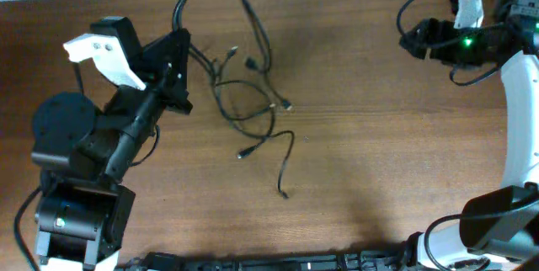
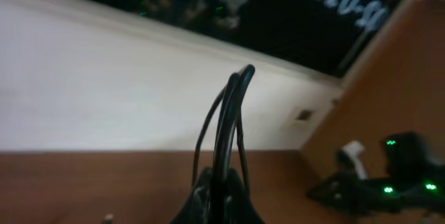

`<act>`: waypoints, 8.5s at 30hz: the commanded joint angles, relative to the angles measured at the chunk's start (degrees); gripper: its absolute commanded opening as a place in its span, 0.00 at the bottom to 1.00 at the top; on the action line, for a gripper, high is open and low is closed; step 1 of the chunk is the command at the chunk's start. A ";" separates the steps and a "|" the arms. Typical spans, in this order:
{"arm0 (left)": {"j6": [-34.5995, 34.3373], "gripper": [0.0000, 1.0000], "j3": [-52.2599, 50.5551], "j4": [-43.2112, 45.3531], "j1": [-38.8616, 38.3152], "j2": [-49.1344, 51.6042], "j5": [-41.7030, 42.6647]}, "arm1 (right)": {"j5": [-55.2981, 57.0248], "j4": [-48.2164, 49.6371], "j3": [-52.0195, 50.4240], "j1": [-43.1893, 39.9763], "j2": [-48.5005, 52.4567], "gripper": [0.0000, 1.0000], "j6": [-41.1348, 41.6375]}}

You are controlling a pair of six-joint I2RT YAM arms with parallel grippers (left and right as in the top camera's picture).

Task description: Untangle cables

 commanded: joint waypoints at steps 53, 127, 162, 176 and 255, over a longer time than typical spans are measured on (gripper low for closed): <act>9.05 0.99 0.92 -36.30 -10.47 19.34 -24.37 | 1.18 -0.79 0.33 27.19 7.76 0.99 2.91; 9.05 0.99 0.92 -36.33 -10.49 19.39 -24.35 | 43.21 7.65 71.21 -19.65 14.75 0.04 26.51; 9.05 0.99 0.92 -36.33 -10.49 19.39 -24.35 | 37.24 -34.73 55.93 -34.16 47.06 0.99 22.45; 9.05 0.99 0.92 -36.33 -10.49 19.39 -24.35 | 22.99 -34.73 55.93 -33.97 23.02 0.99 21.44; 9.05 0.99 0.92 -36.33 -10.49 19.39 -24.35 | 59.65 -11.76 72.37 -3.52 31.58 0.04 18.73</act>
